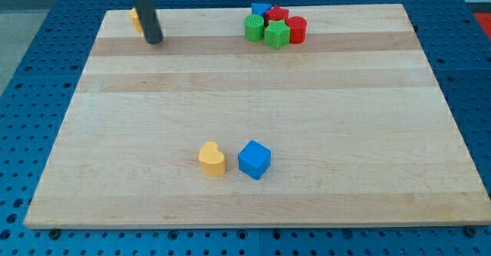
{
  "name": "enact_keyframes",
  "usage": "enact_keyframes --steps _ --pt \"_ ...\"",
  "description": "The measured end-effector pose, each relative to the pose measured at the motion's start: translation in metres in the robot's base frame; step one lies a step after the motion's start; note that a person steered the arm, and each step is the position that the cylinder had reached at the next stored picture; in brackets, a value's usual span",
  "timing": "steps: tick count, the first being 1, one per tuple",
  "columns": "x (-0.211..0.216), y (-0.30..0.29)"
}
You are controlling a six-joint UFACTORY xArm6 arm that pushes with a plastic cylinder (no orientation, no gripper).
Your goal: Slide the green circle into the green star
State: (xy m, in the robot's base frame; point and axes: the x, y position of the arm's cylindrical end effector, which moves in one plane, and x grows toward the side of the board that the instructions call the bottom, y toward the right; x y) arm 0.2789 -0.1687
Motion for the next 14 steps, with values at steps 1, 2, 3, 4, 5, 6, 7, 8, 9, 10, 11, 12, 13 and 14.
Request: enact_keyframes --steps 1,2,3,4,5,6,7,8,9,10,11,12,13,14 --pt "-0.018 0.048" --pt "-0.049 0.071" --pt "-0.077 0.095" --pt "-0.085 0.130" --pt "-0.072 0.167" --pt "-0.065 0.211" --pt "-0.058 0.251" --pt "-0.047 0.276" --pt "-0.047 0.273" --pt "-0.037 0.258" --pt "-0.022 0.238" --pt "-0.001 0.218" --pt "0.022 0.192" --pt "0.008 0.191"
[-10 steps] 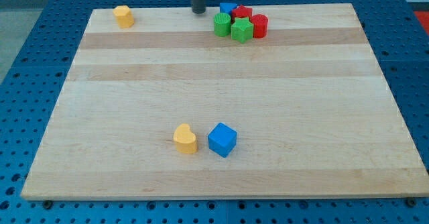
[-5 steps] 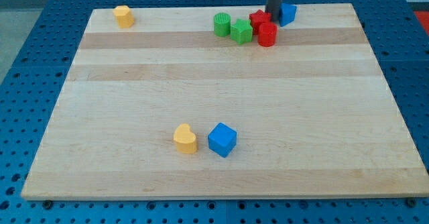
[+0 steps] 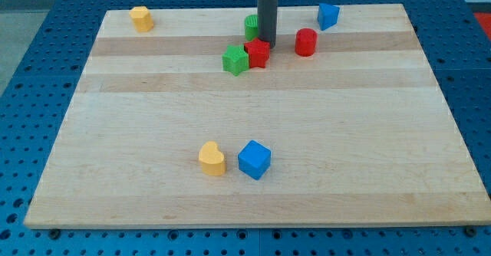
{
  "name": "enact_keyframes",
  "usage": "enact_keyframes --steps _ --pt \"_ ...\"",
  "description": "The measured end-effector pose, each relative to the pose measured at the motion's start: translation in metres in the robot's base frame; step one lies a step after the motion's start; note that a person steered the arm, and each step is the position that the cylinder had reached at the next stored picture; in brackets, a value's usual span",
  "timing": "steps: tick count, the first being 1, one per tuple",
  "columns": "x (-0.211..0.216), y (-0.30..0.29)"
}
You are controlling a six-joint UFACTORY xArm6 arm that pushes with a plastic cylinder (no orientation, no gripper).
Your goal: Slide the green circle into the green star
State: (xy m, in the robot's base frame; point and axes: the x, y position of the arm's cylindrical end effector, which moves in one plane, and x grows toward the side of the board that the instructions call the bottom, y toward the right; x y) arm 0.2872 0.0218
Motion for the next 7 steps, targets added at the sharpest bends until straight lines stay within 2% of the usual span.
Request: enact_keyframes --steps 2,3,5,7 --pt "-0.064 0.026" --pt "-0.064 0.004" --pt "-0.034 -0.012" --pt "0.026 -0.051"
